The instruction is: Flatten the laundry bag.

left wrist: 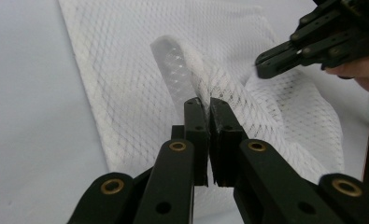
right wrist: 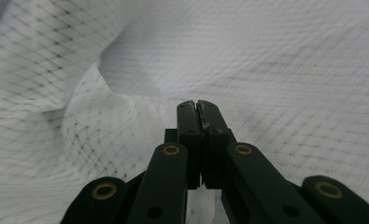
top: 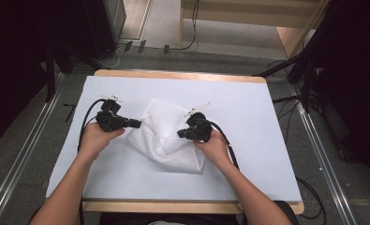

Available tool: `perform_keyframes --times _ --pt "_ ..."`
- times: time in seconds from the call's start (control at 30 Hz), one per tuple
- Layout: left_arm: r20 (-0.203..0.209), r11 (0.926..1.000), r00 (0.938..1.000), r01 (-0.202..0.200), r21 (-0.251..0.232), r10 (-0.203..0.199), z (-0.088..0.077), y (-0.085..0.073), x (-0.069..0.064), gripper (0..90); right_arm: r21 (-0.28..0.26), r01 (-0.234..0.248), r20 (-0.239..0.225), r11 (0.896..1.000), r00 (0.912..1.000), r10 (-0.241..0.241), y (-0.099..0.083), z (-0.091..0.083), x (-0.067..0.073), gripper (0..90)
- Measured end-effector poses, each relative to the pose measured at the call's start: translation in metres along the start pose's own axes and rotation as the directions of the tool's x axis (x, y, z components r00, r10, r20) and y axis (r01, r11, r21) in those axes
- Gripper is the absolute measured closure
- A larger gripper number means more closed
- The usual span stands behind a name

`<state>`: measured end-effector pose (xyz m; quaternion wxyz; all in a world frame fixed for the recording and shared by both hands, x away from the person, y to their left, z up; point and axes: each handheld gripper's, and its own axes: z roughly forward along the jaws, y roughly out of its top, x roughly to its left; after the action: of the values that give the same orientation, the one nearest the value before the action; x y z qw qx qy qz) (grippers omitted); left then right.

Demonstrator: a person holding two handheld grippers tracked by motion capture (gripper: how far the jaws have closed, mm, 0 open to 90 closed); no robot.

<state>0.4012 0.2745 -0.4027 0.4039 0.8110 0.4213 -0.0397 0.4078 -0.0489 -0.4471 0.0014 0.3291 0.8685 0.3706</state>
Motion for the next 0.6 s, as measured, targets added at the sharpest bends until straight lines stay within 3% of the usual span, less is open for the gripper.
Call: perform_keyframes --times 0.1,0.3,0.6 --pt "0.021 0.9997 0.9998 -0.002 -0.025 0.002 -0.012 -0.006 -0.004 87.9 -0.042 0.002 -0.014 0.999 0.9999 -0.003 -0.002 -0.022 0.008 90.0" --pt "0.014 0.9994 0.9999 0.0 -0.036 0.001 -0.031 -0.029 -0.006 87.6 -0.103 0.018 -0.039 0.995 0.999 -0.022 -0.017 -0.051 0.026 90.0" --pt "-0.001 0.9977 0.9977 0.067 0.002 -0.067 -0.043 -0.066 0.002 87.5 -0.113 0.017 -0.058 0.993 0.998 -0.024 -0.042 -0.069 0.039 89.8"
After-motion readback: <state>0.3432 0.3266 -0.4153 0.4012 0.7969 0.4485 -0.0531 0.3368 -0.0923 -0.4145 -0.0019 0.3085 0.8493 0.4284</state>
